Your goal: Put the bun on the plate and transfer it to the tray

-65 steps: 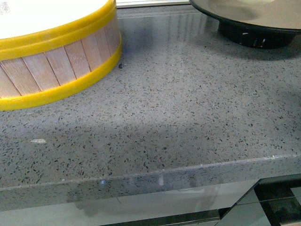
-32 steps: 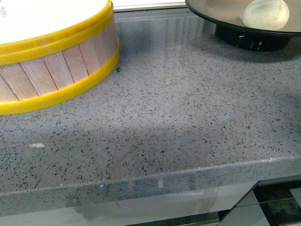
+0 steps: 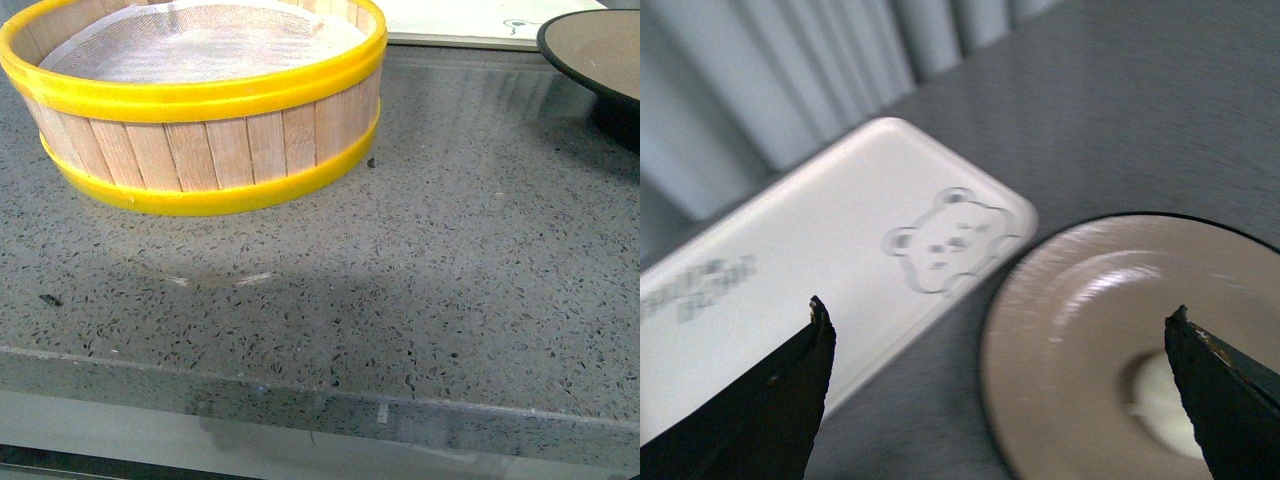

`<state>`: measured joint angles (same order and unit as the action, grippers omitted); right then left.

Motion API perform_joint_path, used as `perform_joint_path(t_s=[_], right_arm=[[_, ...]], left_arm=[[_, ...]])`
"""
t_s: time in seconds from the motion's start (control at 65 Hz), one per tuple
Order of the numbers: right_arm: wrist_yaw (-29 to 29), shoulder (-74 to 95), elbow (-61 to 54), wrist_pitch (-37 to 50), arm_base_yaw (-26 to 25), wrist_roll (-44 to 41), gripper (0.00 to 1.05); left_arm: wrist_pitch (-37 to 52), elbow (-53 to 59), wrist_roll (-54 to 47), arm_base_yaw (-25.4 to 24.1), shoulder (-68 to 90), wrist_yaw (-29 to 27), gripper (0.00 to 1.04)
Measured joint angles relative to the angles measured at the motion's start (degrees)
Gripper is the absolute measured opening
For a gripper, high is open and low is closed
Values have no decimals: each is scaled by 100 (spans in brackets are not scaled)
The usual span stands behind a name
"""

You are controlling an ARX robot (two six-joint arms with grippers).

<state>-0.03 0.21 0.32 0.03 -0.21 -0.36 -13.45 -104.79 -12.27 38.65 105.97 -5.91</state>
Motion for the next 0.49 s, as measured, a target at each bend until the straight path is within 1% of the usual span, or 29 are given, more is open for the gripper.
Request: perform_joint_path(t_s=[0.046,0.108,0.231,0.37,0.493], right_arm=[[-2,0,0,0,0,-2,96],[-2,0,0,0,0,-2,96],[-2,0,0,0,0,-2,96],[0,0,0,0,0,-2,96],[-2,0,0,0,0,-2,96]], left_arm=[[201,485,-11,-267,-476,-46,98],[494,1130,-74,-597,-1086,-282,98],[850,2522,-278,-1126,-2376,-358,98],[726,3845,-334,-1615,-3628,-236,98],[573,4712,-354,-2330,-4503,-52,98]])
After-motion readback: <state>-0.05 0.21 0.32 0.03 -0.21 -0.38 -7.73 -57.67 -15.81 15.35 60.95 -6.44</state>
